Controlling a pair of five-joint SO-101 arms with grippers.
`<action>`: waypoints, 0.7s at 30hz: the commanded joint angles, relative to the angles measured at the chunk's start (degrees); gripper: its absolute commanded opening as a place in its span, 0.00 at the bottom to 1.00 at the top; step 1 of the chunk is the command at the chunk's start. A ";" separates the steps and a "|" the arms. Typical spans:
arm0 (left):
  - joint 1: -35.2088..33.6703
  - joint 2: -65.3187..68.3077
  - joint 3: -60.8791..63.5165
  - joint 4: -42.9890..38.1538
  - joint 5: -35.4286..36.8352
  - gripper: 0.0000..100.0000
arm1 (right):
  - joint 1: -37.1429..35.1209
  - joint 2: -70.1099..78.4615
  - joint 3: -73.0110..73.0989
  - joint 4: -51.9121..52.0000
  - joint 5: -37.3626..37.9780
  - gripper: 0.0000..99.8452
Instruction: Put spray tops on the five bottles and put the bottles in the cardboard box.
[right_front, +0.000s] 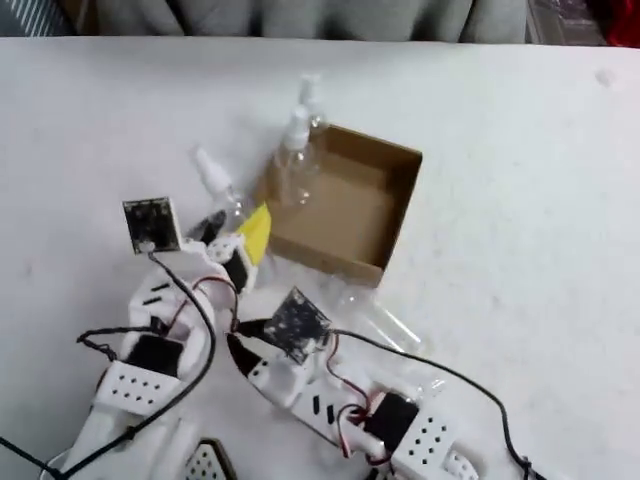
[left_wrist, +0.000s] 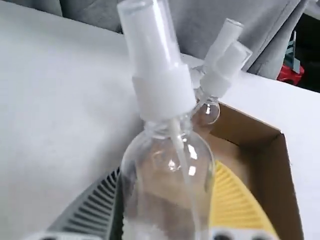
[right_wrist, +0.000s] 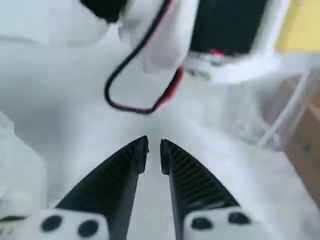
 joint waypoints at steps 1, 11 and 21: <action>0.75 0.22 -4.40 1.93 0.26 0.02 | 0.04 -1.01 2.11 -10.59 -0.26 0.02; 0.84 -0.22 -4.57 4.22 -6.42 0.02 | 5.85 -1.01 2.73 -11.12 -0.62 0.02; 0.84 -17.98 -2.20 11.69 -6.07 0.02 | 5.05 -0.75 2.81 -10.95 -0.62 0.02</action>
